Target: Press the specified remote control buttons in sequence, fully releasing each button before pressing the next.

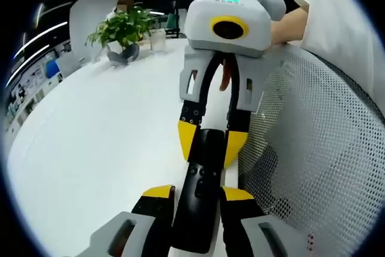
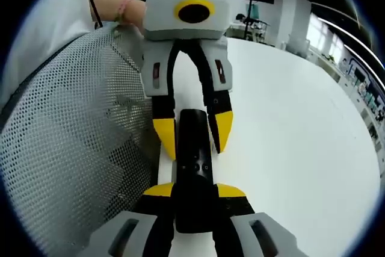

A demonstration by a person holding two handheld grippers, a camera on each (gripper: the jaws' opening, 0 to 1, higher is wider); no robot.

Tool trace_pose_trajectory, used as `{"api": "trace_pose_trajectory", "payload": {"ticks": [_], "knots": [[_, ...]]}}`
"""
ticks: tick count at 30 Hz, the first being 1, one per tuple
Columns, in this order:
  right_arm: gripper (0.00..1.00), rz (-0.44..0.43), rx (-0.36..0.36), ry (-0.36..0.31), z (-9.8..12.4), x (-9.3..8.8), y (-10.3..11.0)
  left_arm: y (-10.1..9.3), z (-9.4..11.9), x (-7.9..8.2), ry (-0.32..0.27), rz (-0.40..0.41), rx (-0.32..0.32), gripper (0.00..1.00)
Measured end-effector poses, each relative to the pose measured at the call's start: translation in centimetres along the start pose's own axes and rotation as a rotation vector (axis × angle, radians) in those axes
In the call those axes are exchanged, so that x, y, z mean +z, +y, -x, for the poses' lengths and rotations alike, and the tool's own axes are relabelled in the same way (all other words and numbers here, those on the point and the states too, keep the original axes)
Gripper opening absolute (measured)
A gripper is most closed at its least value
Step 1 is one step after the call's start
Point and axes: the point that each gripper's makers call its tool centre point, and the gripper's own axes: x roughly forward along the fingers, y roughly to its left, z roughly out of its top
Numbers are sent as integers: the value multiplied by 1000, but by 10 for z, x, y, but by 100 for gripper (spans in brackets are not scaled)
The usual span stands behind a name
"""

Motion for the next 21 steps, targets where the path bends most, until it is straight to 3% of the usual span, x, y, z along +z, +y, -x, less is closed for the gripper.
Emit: {"api": "trace_pose_trajectory", "payload": {"ticks": [3,10,13,21], "knots": [[21,-2,-2,0,0,0,0,12,16,18,-87,17,61,30],[21,-9,-4,-1,-1,0,-1,29,46,38,-215,88,155,50],[21,-17,-5,-2,-1,0,-1,33,62,50,-306,163,187,58],[21,-22,-3,1,-2,0,-2,40,98,69,-445,220,318,73]]}}
